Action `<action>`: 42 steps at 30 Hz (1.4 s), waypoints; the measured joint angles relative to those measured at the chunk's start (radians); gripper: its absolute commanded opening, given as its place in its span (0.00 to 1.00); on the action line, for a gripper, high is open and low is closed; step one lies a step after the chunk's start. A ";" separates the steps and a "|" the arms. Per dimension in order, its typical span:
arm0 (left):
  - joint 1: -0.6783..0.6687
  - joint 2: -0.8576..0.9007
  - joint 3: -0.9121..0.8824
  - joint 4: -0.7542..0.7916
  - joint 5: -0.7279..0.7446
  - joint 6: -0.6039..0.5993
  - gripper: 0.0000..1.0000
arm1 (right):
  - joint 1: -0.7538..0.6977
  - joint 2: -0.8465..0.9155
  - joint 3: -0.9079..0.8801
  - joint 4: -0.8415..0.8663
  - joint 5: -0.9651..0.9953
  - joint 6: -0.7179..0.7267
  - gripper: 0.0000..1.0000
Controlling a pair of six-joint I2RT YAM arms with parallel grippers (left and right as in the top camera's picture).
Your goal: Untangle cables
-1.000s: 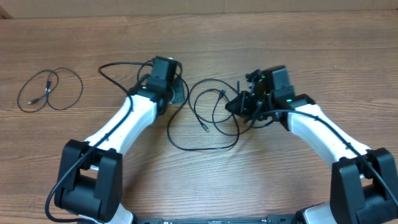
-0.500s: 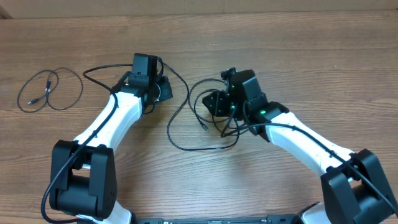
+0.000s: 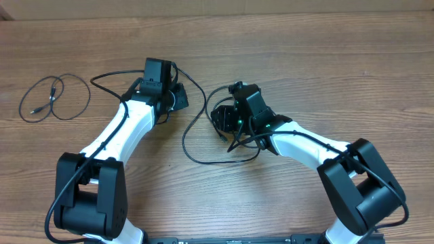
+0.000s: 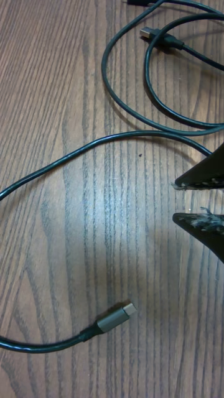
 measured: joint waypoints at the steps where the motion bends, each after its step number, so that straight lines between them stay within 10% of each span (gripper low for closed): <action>1: 0.000 0.000 0.000 0.000 0.000 0.000 0.16 | 0.000 0.001 0.000 0.005 0.001 -0.001 0.47; 17: 0.000 0.000 0.000 0.000 0.000 0.000 0.22 | 0.005 0.100 0.000 0.085 0.000 0.000 0.46; 20: 0.000 0.000 0.000 0.000 0.000 0.000 0.22 | 0.005 0.101 0.000 0.087 0.012 -0.003 0.31; 22: 0.000 0.000 0.000 0.000 0.000 0.000 0.23 | 0.005 0.101 0.000 0.089 0.023 -0.005 0.04; 24: 0.000 0.000 0.000 0.000 0.000 0.000 0.23 | 0.005 0.101 0.000 0.092 0.025 0.002 0.04; 42: 0.000 0.000 0.000 0.000 0.000 0.000 0.28 | -0.076 -0.010 0.007 -0.111 -0.066 -0.001 0.42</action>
